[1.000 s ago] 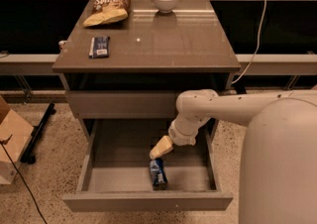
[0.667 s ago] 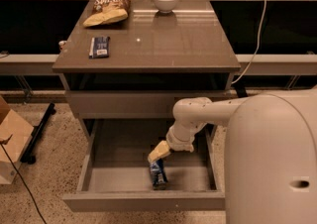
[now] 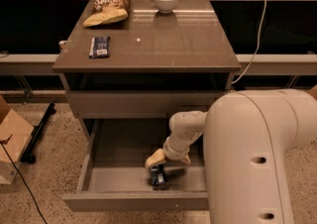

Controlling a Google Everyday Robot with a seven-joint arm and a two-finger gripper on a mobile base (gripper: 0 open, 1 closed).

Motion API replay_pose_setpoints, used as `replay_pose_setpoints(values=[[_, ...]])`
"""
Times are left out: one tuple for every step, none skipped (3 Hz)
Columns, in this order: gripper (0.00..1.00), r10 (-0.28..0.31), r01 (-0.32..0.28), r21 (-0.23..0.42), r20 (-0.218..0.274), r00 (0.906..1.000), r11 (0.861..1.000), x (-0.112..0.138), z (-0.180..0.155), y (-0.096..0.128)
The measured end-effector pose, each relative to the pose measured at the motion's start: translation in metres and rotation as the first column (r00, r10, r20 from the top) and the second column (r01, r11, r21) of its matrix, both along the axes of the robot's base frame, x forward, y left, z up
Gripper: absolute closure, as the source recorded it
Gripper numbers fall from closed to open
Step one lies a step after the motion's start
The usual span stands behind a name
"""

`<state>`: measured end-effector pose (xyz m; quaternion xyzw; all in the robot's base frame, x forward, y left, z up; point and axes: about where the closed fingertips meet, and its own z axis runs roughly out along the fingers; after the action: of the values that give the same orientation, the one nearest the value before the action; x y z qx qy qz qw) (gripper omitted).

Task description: Pick pepsi can from middle drawer and place on counter

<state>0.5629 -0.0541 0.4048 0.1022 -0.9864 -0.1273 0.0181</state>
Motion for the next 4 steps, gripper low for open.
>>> replay_pose_setpoints(values=[[0.04,-0.083,0.084,0.017,-0.051,0.9952,0.996,-0.001,-0.029,0.011],[0.27,-0.108,0.110,0.025,-0.071,0.9916,0.994,0.000,-0.038,0.019],[0.50,-0.118,0.120,0.027,-0.073,0.9903,0.992,-0.004,-0.033,0.024],[0.81,-0.105,0.111,0.080,-0.079,0.9914,0.991,-0.005,-0.007,0.027]])
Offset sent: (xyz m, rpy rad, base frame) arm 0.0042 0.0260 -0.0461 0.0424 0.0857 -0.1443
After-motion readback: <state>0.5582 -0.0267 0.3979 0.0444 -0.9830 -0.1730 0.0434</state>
